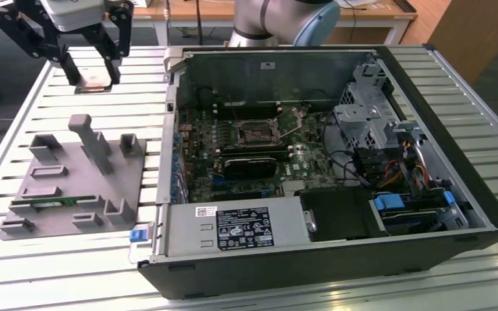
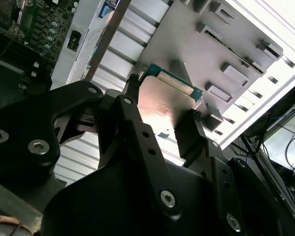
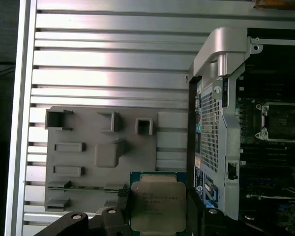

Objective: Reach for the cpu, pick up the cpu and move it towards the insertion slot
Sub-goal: 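Pick up the cpu and move it towards the insertion slot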

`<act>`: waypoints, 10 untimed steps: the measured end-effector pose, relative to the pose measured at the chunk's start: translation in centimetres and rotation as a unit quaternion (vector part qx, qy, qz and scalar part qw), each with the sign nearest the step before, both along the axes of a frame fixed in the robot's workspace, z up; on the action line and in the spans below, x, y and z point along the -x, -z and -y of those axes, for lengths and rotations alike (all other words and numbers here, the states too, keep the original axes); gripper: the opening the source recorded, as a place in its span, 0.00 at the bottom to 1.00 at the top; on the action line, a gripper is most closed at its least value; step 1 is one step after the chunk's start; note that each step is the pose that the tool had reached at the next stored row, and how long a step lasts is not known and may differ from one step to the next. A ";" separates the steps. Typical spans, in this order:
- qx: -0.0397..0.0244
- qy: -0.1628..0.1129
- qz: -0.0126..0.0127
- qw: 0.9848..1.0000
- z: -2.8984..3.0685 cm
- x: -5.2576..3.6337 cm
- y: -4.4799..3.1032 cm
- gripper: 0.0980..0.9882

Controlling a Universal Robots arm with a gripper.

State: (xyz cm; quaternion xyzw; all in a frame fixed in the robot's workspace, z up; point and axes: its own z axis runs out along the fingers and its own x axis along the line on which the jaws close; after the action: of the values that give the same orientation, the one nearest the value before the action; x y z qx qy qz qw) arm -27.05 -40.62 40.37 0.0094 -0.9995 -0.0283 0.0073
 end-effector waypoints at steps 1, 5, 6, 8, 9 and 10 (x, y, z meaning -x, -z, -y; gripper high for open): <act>0.000 0.000 0.000 1.000 0.00 -0.24 0.01 0.50; 0.000 0.000 0.000 1.000 0.00 -1.23 0.01 0.50; 0.000 0.000 0.000 1.000 0.00 -1.47 0.01 0.50; 0.000 0.000 0.000 1.000 0.00 -1.93 0.01 0.50; 0.000 0.000 0.000 1.000 0.00 -2.16 0.01 0.50; 0.000 0.000 0.000 1.000 0.00 -2.39 0.00 0.50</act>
State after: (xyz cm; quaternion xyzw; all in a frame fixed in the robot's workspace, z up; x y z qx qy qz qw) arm -24.65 -40.62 40.37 0.0095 -0.9995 -0.0283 0.0072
